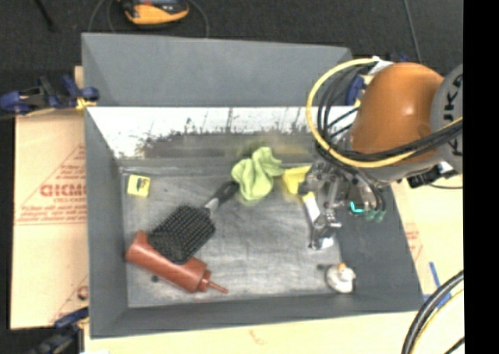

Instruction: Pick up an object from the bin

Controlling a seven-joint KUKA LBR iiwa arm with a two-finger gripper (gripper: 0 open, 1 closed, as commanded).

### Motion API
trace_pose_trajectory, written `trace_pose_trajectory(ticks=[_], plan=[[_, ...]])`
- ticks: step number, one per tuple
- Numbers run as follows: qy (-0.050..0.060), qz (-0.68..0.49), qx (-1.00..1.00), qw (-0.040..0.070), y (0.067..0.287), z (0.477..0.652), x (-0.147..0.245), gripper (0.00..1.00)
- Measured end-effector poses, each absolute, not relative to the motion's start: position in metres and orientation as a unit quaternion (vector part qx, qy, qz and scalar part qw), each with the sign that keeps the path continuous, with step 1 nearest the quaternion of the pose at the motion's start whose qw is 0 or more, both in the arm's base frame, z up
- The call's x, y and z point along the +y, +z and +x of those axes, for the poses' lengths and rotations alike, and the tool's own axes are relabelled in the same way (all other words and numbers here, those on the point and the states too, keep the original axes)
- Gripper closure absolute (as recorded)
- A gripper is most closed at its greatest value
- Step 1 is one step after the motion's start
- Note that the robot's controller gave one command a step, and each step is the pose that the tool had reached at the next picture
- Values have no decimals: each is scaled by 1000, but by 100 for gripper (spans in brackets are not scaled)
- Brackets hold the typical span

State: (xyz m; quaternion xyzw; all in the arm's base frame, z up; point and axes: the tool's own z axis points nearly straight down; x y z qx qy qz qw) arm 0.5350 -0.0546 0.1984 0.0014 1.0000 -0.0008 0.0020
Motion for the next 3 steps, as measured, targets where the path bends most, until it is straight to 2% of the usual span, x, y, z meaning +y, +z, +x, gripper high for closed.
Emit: trace_pose_trajectory(ticks=[1, 2, 3], plan=[[1, -46, 999, 1, 201, 528, -71, 0], [0, -74, 997, 3, 78, 478, -75, 100], [-1, -75, 997, 2, 78, 478, -75, 100]])
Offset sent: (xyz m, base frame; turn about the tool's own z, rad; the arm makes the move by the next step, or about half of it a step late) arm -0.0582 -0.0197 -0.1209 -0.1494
